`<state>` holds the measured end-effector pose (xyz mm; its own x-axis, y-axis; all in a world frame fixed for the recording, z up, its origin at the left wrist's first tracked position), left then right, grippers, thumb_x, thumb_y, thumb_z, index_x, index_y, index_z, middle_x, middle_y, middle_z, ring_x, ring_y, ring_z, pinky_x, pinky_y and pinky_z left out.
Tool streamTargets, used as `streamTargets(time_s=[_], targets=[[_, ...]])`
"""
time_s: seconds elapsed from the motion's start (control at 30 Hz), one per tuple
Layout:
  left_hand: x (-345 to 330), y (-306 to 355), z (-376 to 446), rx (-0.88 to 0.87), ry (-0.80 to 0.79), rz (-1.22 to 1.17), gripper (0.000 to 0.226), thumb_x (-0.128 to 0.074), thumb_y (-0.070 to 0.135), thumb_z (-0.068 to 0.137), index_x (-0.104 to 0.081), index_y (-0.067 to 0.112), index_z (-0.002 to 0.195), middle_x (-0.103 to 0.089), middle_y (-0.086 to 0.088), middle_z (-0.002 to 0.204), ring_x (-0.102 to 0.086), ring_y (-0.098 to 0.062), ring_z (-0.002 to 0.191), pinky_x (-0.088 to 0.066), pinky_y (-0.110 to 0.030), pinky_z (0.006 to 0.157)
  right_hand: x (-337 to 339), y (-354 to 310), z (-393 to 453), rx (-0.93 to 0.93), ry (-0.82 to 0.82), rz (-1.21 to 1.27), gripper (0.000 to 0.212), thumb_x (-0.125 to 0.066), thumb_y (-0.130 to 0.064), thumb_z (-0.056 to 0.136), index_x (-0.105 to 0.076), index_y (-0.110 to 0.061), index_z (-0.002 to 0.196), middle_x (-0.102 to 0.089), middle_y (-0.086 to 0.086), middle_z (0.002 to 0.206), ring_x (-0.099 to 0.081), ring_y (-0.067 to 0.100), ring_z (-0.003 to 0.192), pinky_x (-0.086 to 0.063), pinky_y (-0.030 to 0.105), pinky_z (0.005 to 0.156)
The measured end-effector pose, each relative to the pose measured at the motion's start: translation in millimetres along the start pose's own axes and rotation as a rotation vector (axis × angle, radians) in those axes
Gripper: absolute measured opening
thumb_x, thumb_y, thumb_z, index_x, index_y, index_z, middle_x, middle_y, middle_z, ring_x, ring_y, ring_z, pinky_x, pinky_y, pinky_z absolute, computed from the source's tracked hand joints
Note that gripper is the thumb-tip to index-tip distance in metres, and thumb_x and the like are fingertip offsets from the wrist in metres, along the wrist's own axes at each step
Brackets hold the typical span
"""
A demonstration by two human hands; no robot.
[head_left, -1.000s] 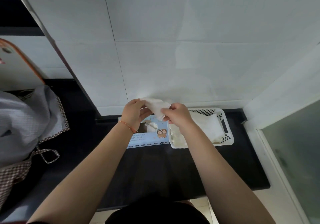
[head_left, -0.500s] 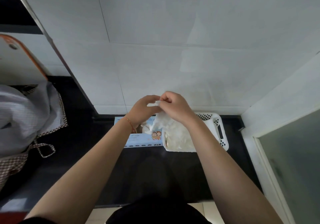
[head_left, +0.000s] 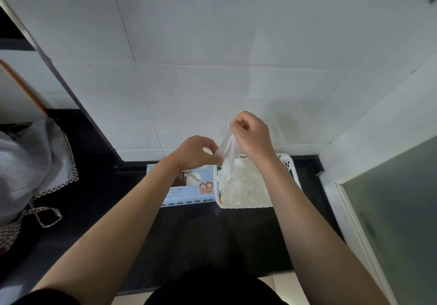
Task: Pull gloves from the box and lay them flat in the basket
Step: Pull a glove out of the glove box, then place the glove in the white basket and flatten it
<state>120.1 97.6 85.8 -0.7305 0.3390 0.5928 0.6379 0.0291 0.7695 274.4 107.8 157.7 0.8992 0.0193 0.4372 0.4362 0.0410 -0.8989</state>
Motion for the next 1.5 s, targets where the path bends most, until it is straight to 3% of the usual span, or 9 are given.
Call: streamTargets(time_s=[0.2,0.3,0.53,0.8,0.93,1.03,1.23,1.33,1.5], targets=[[-15.0,-6.1,-3.4,0.064,-0.132,-0.461,0.041,-0.073,0.033,0.066,-0.061,-0.002,0.083,-0.058,-0.011,0.082,-0.054,-0.023,0.077,-0.043,-0.031,0.074,4.1,15.3,3.5,-0.089,0.066,0.034,0.011,-0.054,-0.017,0.086,-0.059,-0.010,0.080,-0.055,0.002,0.069,-0.047,0.011,0.060,-0.039,0.025,0.057],[-19.5,-16.5,0.2,0.139,-0.112,-0.781,0.034,-0.068,0.031,0.060,-0.053,0.008,0.080,-0.052,-0.011,0.076,-0.049,-0.023,0.066,-0.039,-0.029,0.058,12.2,35.9,4.9,-0.202,0.073,0.067,0.013,-0.052,-0.019,0.090,-0.059,-0.009,0.082,-0.055,-0.001,0.065,-0.050,0.014,0.052,-0.038,0.025,0.056],[-61.2,-33.3,32.5,0.333,-0.107,-0.237,0.012,-0.058,0.020,0.093,-0.065,0.011,0.096,-0.060,0.001,0.072,-0.052,-0.009,0.051,-0.044,-0.018,0.044,30.1,130.8,-9.1,-0.528,-0.007,0.028,0.012,-0.045,-0.015,0.096,-0.056,-0.014,0.099,-0.055,0.001,0.090,-0.056,0.017,0.078,-0.049,0.022,0.048],[-97.1,-16.2,83.7,0.283,0.036,-0.052,0.011,-0.071,0.025,0.081,-0.065,0.018,0.076,-0.070,-0.005,0.080,-0.060,-0.017,0.067,-0.044,-0.022,0.056,65.5,207.6,-5.5,-0.643,-0.008,-0.003,0.019,-0.042,-0.013,0.097,-0.056,-0.018,0.109,-0.054,-0.001,0.095,-0.058,0.018,0.083,-0.060,0.043,0.077],[-112.1,-1.4,101.1,0.254,0.113,0.007,0.006,-0.065,0.024,0.084,-0.063,0.019,0.084,-0.069,0.002,0.081,-0.069,-0.016,0.062,-0.049,-0.023,0.059,90.1,233.1,3.4,-0.597,0.013,-0.107,0.024,-0.041,-0.009,0.096,-0.057,-0.012,0.114,-0.055,0.002,0.102,-0.052,0.013,0.079,-0.052,0.031,0.066],[-123.4,1.7,108.3,0.233,0.188,0.173,0.015,-0.061,0.025,0.087,-0.063,0.026,0.101,-0.068,0.003,0.101,-0.066,-0.021,0.088,-0.052,-0.031,0.076,98.9,247.5,6.5,-0.556,-0.040,-0.206,0.019,-0.042,-0.007,0.096,-0.055,-0.011,0.110,-0.055,0.000,0.095,-0.048,0.008,0.070,-0.037,0.022,0.054],[-163.0,32.4,81.5,-0.159,0.470,0.634,0.030,-0.059,0.023,0.084,-0.064,0.013,0.112,-0.062,-0.009,0.117,-0.057,-0.033,0.107,-0.045,-0.044,0.089,105.0,259.9,9.3,-0.515,-0.102,-0.228,0.015,-0.046,-0.008,0.094,-0.054,-0.014,0.105,-0.056,-0.001,0.091,-0.051,0.012,0.071,-0.040,0.024,0.056],[-201.8,31.8,73.2,-0.272,0.252,0.700,0.051,-0.041,0.048,0.089,-0.059,0.019,0.126,-0.055,-0.007,0.135,-0.048,-0.030,0.130,-0.035,-0.049,0.110,104.1,260.1,11.1,-0.472,-0.124,-0.260,0.013,-0.049,-0.009,0.093,-0.053,-0.014,0.104,-0.058,0.000,0.092,-0.054,0.013,0.076,-0.044,0.024,0.060],[-219.2,-2.6,69.9,-0.101,-0.022,0.840,0.095,-0.033,0.080,0.080,-0.009,0.030,0.156,0.000,0.000,0.165,0.006,-0.022,0.152,0.004,-0.049,0.122,106.0,255.9,13.8,-0.375,-0.121,-0.370,0.015,-0.048,-0.004,0.094,-0.046,-0.013,0.105,-0.055,0.001,0.089,-0.053,0.013,0.072,-0.041,0.024,0.055]])
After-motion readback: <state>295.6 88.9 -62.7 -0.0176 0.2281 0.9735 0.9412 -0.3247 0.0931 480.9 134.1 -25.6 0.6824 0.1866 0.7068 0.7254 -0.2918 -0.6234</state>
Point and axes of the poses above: each hand's wrist, its own z-axis towards the middle knuckle, its own x-axis out of the back of the hand, y = z × x, the point moved 6 cm from there along z, towards the middle knuckle
